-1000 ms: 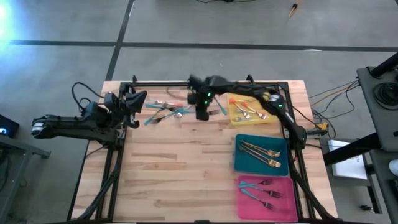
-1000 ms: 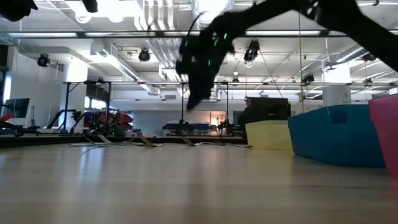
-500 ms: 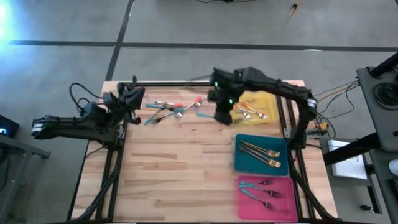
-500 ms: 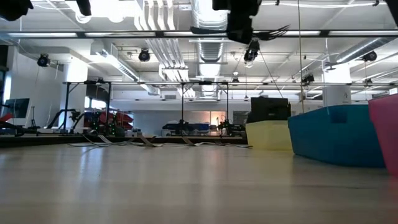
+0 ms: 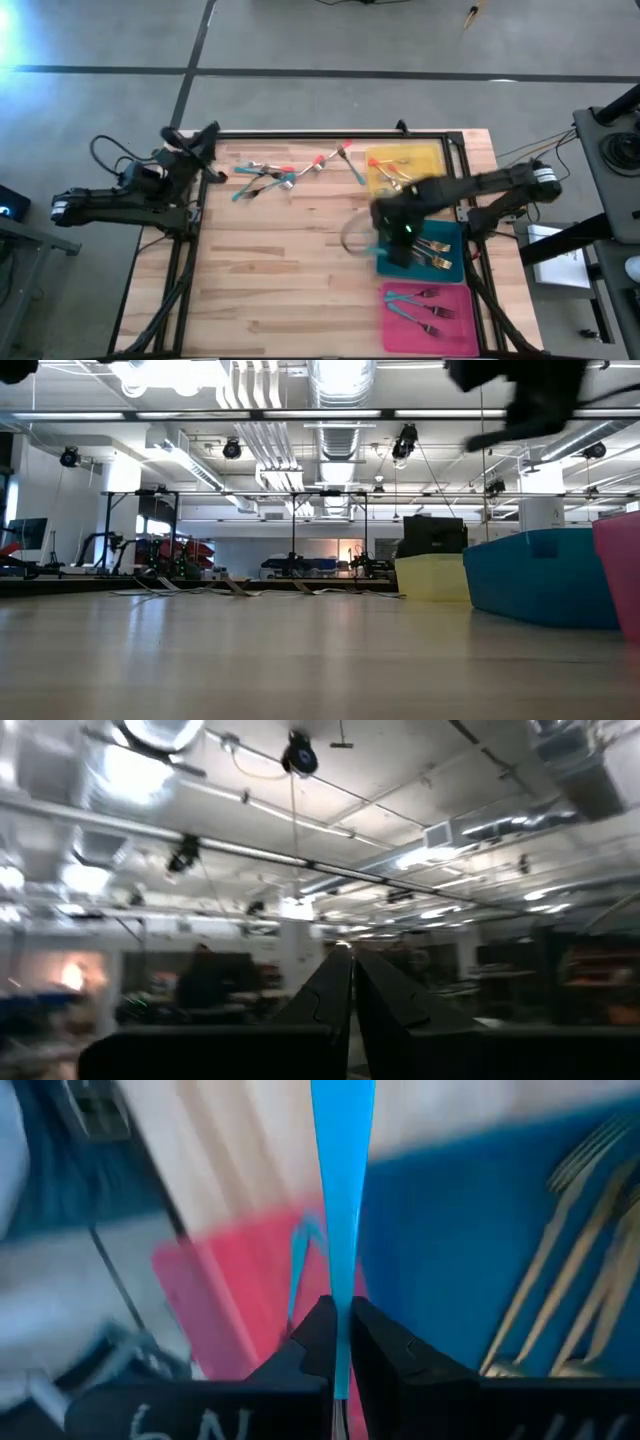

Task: Sort silverware by color (type)
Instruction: Put the blue fork into the pink bin

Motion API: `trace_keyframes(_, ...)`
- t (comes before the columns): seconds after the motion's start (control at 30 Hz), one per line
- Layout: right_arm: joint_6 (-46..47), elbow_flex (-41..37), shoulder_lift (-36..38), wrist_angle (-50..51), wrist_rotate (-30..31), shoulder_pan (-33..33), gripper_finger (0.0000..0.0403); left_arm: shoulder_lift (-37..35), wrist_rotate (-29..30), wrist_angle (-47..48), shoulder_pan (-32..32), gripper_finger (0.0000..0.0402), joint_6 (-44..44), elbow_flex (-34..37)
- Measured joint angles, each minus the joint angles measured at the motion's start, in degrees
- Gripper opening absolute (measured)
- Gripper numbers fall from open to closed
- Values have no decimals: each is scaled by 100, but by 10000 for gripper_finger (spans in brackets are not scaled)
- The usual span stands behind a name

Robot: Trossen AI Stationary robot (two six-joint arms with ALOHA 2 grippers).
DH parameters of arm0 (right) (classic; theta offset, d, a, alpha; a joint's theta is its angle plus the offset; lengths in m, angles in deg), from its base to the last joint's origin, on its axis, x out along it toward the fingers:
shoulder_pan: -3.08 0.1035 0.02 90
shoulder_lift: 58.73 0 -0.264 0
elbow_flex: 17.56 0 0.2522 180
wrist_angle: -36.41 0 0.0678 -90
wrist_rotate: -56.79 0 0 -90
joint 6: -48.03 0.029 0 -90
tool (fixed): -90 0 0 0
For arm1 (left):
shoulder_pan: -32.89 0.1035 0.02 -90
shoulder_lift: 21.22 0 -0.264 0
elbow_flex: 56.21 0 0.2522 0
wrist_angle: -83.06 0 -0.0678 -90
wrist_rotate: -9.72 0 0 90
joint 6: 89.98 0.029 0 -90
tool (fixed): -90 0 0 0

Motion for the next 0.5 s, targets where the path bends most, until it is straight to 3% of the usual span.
trace_keyframes(0.2, 994, -1155, 500, -684, -208, 1106, 13, -94, 44, 116, 2, 0, 1700, -482)
trace_keyframes(0.37, 2076, -1910, 517, -1576, -1302, 1663, 13, -192, 348, 890, 4, 0, 2207, -915)
trace_keyframes(0.5, 2937, -2202, 354, -2182, -1362, 1820, 13, -245, 558, 1949, 4, 0, 2282, -1234)
